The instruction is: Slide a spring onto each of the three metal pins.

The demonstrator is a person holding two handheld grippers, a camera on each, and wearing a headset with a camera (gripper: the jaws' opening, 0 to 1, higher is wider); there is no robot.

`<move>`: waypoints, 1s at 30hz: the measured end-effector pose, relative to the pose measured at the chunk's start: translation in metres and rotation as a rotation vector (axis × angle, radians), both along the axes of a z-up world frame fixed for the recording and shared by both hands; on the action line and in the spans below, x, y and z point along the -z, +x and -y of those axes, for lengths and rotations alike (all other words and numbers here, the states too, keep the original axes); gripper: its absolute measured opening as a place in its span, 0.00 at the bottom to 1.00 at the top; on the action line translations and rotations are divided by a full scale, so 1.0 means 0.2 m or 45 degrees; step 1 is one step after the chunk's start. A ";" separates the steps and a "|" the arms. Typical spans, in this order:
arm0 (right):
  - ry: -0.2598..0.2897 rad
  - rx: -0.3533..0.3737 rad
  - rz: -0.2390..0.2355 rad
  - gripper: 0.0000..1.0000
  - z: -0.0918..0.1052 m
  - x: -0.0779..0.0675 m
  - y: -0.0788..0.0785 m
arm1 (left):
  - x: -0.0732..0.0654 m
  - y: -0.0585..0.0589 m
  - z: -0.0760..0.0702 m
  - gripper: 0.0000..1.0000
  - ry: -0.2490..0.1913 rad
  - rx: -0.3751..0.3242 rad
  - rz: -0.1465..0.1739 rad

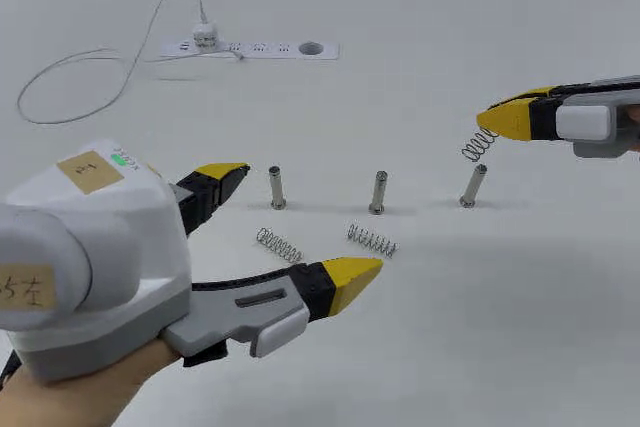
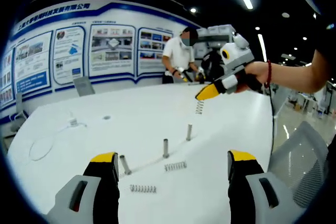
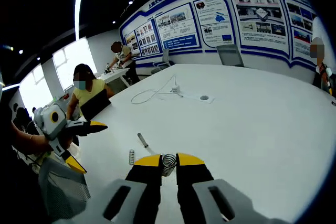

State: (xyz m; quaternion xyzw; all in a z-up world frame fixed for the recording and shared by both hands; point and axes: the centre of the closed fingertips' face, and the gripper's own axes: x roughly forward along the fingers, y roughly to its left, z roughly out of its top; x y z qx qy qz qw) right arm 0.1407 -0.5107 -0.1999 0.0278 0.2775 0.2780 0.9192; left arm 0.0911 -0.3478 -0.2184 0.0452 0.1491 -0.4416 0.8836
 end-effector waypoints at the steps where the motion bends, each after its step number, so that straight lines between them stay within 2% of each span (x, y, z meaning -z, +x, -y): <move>1: -0.008 0.004 0.003 0.11 0.01 0.01 0.01 | 0.00 0.01 -0.01 0.88 0.002 -0.015 -0.002; 4: -0.010 0.021 -0.005 0.11 0.04 0.03 0.03 | 0.01 0.02 -0.04 0.92 0.011 -0.050 -0.003; 7: -0.090 0.048 -0.014 0.11 0.09 0.08 0.05 | 0.02 0.04 -0.07 0.99 0.031 -0.090 0.005; 8: -0.090 0.052 -0.018 0.11 0.09 0.09 0.06 | 0.02 0.04 -0.07 1.00 0.039 -0.095 0.006; 18: -0.096 0.114 -0.037 0.11 0.15 0.16 0.10 | 0.06 0.04 -0.09 1.00 0.080 -0.101 0.009; 30: -0.131 0.137 -0.047 0.11 0.19 0.24 0.14 | 0.12 0.02 -0.12 1.00 0.085 -0.125 -0.041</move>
